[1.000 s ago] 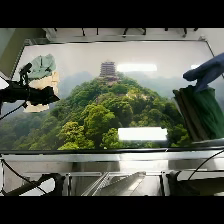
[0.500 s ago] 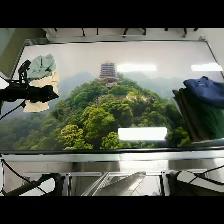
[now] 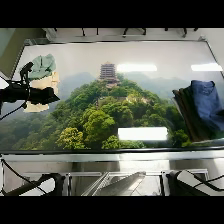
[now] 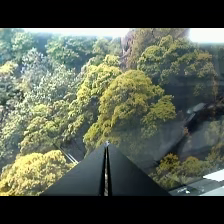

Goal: Fold the shirts.

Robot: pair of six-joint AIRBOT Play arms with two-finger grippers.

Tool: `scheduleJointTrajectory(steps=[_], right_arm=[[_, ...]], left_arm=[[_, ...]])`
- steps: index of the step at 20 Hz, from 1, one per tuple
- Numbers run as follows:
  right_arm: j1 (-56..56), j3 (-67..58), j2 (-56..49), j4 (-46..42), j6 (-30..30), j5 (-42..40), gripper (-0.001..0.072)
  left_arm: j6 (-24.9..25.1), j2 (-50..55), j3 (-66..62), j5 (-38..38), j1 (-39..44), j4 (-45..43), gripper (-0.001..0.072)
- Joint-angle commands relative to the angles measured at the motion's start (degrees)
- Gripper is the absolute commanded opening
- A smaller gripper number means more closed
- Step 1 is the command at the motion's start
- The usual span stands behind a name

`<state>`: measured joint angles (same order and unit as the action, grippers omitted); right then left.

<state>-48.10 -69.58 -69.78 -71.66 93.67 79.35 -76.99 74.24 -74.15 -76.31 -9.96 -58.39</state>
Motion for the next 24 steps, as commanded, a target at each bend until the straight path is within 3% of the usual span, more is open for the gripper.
scheduleJointTrajectory(steps=[1, 2, 3, 4, 9, 12, 14, 17, 18, 19, 21, 24], right_arm=[[-3.02, 1.03, 1.64, 0.96, -0.66, -0.83, 0.0446], [-4.24, 1.03, 2.51, 1.81, -0.72, 0.50, 0.0461], [-5.35, 1.03, 3.69, 1.75, -0.72, 2.64, 0.0566], [-6.62, 1.03, 5.35, 1.68, -0.66, 5.25, 0.0624], [-10.34, 1.03, 17.20, -15.15, -0.57, 12.76, 0.0623], [-12.13, 1.03, 23.54, -15.10, 1.11, 12.90, 0.0623], [-12.11, 1.03, 26.80, -8.39, 4.07, 12.50, 0.0622], [-8.28, 1.18, 30.25, 21.09, 4.96, 7.06, 0.0615], [-3.93, 1.18, 30.58, 28.15, 6.01, 3.96, 0.0549], [2.40, 1.18, 30.60, 33.18, 5.57, 0.20, 0.0399], [21.33, 1.18, 29.57, 34.64, 2.91, -9.33, 0.0026], [54.29, 1.16, 21.64, 25.07, 4.87, -22.95, 0.0026]], left_arm=[[0.04, 0.00, -0.04, -1.29, -0.02, 0.07, 0.0017], [0.04, 0.00, -0.04, -1.14, -0.02, 0.09, 0.0017], [0.04, 0.00, -0.04, -0.63, -0.02, 0.09, 0.0017], [0.00, 0.00, -0.04, 0.39, -0.02, 0.15, 0.0017], [-1.46, -0.02, -0.04, 3.85, 0.11, 1.99, 0.0017], [-1.46, 0.00, -0.04, 4.28, 0.11, 3.04, 0.0017], [-1.49, 0.00, -0.04, 4.42, 0.15, 3.08, 0.0017], [-2.08, -0.02, -0.04, 4.28, 0.17, 3.17, 0.0017], [-2.49, -0.02, -0.04, 4.33, 0.59, 3.13, 0.0017], [-2.56, -0.02, -0.04, 4.26, 1.18, 3.13, 0.0017], [-2.51, -0.07, -0.04, 2.69, 2.97, 2.93, 0.0017], [-2.49, -0.79, -0.02, -0.35, 5.86, 2.34, 0.0017]])
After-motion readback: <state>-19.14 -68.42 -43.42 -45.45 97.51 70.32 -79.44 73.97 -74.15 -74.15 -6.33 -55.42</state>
